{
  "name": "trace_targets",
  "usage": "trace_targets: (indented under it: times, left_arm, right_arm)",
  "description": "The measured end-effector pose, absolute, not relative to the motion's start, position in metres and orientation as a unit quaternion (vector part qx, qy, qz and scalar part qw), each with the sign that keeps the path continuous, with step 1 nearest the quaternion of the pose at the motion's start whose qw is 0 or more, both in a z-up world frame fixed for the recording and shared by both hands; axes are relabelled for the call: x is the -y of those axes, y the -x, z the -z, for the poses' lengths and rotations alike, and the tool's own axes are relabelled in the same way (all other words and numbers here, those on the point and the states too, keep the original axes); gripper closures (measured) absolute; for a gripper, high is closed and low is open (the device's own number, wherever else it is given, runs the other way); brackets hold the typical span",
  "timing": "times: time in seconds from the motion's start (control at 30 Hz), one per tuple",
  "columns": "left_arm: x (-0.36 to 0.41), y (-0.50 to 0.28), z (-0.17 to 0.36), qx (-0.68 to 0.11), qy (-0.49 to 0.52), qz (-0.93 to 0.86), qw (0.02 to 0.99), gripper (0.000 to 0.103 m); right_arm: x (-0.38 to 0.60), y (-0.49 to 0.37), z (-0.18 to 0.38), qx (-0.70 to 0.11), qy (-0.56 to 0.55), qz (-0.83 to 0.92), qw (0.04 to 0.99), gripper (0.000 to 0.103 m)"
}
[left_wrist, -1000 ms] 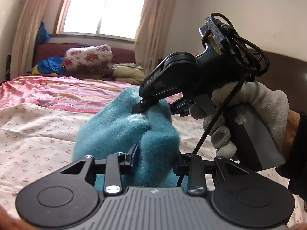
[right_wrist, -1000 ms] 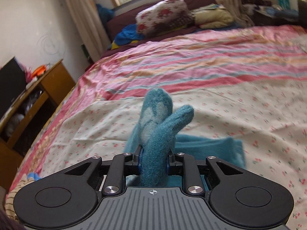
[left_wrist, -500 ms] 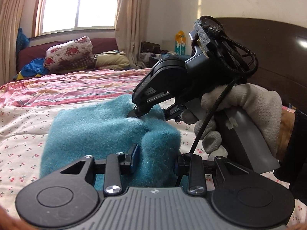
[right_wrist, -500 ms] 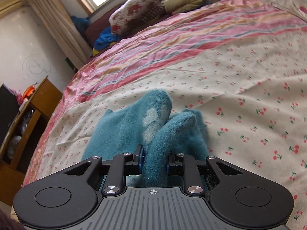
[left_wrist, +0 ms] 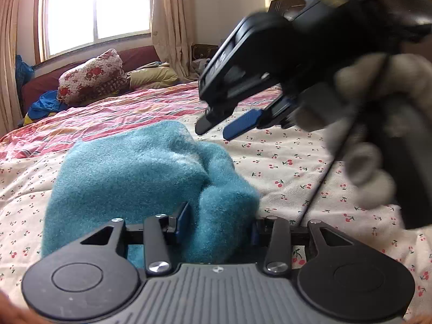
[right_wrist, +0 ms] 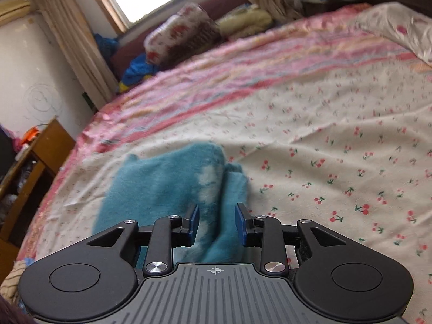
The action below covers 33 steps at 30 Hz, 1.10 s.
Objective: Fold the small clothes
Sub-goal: 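Open both grippers and withdraw from the folded sweater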
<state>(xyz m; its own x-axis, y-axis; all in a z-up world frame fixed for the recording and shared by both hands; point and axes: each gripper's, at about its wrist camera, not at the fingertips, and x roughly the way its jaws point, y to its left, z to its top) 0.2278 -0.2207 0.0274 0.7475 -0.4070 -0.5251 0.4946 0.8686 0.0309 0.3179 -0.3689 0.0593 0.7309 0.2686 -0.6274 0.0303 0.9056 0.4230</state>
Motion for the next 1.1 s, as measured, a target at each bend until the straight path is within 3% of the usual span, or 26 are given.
trace_targets:
  times: [0.3, 0.43, 0.53, 0.63, 0.93, 1.03, 1.1]
  left_arm:
    - [0.179, -0.171, -0.040, -0.222, -0.138, 0.264, 0.928, 0.044]
    - [0.156, -0.163, -0.043, -0.233, -0.130, 0.250, 0.931, 0.044]
    - [0.143, -0.172, -0.043, -0.239, -0.121, 0.226, 0.937, 0.044]
    - [0.129, -0.188, -0.044, -0.248, -0.102, 0.206, 0.941, 0.044]
    - [0.089, -0.225, -0.053, -0.238, -0.050, 0.163, 0.956, 0.043]
    - [0.081, -0.239, -0.055, -0.236, -0.040, 0.161, 0.957, 0.039]
    - [0.079, -0.247, -0.053, -0.240, -0.040, 0.164, 0.956, 0.038]
  right_arm:
    - [0.340, -0.268, -0.066, -0.373, -0.187, -0.168, 0.893, 0.073]
    - [0.331, -0.259, -0.049, -0.406, -0.149, -0.159, 0.888, 0.073]
    - [0.341, -0.258, -0.024, -0.428, -0.178, -0.134, 0.876, 0.084]
    - [0.347, -0.251, -0.018, -0.423, -0.198, -0.128, 0.875, 0.086]
    - [0.347, -0.273, -0.047, -0.372, -0.205, -0.110, 0.898, 0.073]
    - [0.351, -0.296, -0.034, -0.376, -0.246, -0.105, 0.887, 0.056]
    - [0.350, -0.310, -0.026, -0.384, -0.260, -0.107, 0.879, 0.053]
